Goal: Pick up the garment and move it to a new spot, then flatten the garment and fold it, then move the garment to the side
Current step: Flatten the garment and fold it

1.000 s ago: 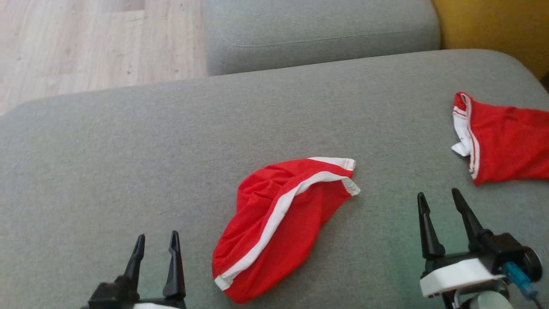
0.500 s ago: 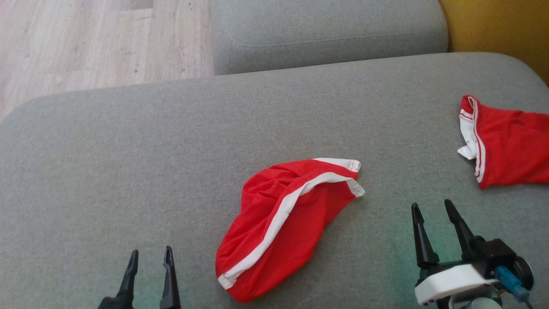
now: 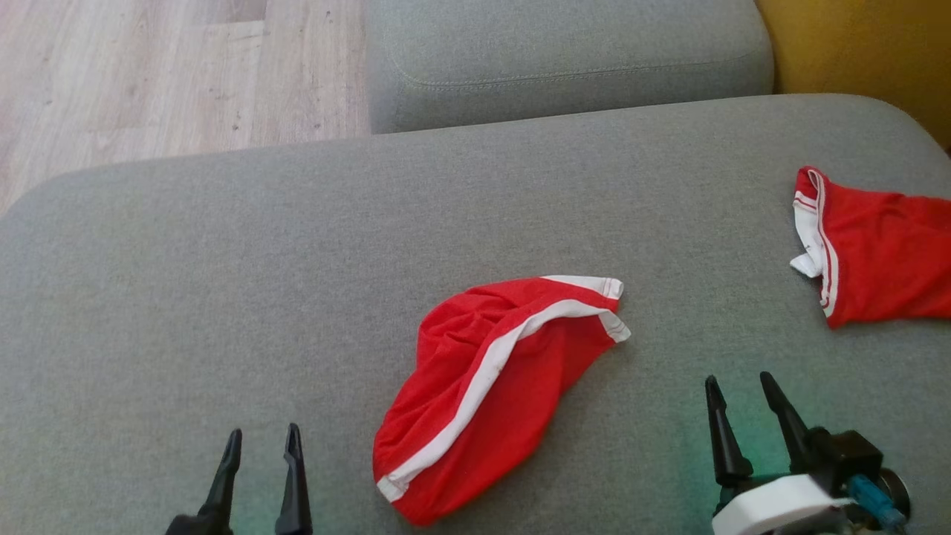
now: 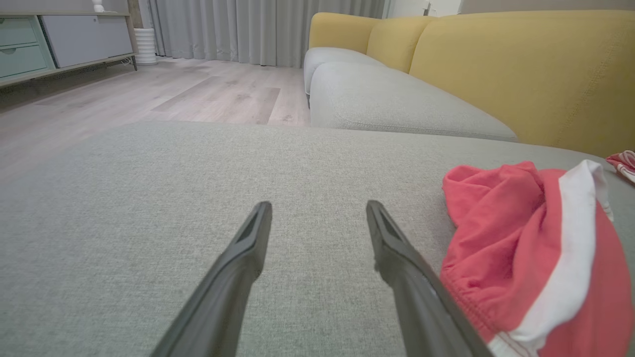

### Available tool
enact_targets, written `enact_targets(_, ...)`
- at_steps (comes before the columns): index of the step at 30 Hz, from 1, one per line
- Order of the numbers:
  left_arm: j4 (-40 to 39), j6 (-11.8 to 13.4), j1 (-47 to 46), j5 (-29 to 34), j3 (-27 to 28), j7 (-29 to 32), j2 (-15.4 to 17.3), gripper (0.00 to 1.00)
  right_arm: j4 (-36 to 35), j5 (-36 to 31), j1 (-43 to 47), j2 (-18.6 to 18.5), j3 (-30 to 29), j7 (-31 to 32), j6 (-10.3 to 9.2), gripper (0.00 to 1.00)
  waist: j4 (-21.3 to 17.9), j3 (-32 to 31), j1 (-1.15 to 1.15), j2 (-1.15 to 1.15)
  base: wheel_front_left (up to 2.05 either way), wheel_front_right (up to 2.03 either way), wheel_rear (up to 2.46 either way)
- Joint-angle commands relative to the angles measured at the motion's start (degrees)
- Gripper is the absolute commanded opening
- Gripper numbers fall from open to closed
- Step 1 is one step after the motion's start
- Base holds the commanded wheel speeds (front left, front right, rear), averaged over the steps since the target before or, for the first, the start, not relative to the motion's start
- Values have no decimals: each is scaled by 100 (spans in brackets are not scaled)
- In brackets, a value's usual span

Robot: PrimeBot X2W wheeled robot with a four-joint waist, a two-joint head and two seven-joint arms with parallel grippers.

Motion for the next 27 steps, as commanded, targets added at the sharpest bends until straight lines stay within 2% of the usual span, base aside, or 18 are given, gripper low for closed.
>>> enact_targets(1,-137,-44,-192,65,233,-71,-47,100,-114,46,-181,-27,157,-62,41,100,2,3,0,0,0,0,0)
enact_targets(8,-218,-142,-170,148,340,-71,-100,100,102,62,-348,-26,163,-62,41,100,25,-12,0,0,0,0,0)
enact_targets(12,-372,-309,57,-224,225,77,-111,100,135,48,-691,-230,371,-62,41,100,20,-25,0,0,0,0,0)
enact_targets(16,-993,-467,352,-799,-13,1180,-115,100,438,65,-1142,-640,837,70,41,100,113,-20,0,0,0,0,0)
enact_targets(17,-1398,-527,485,-921,-183,1739,-53,100,565,134,-1428,-850,1178,274,41,100,158,14,0,0,0,0,0)
enact_targets(20,-1961,-616,695,-1313,-467,2521,-54,100,789,278,-1872,-1164,1750,689,41,100,232,103,0,0,0,0,0)
enact_targets(22,-2239,-649,767,-1603,-608,2879,-61,100,944,386,-2149,-1335,2106,919,41,100,293,166,0,0,0,0,0)
enact_targets(27,-2453,-674,799,-1834,-899,3452,-37,100,1346,801,-2638,-1661,3020,1431,41,100,451,306,0,0,0,0,0)
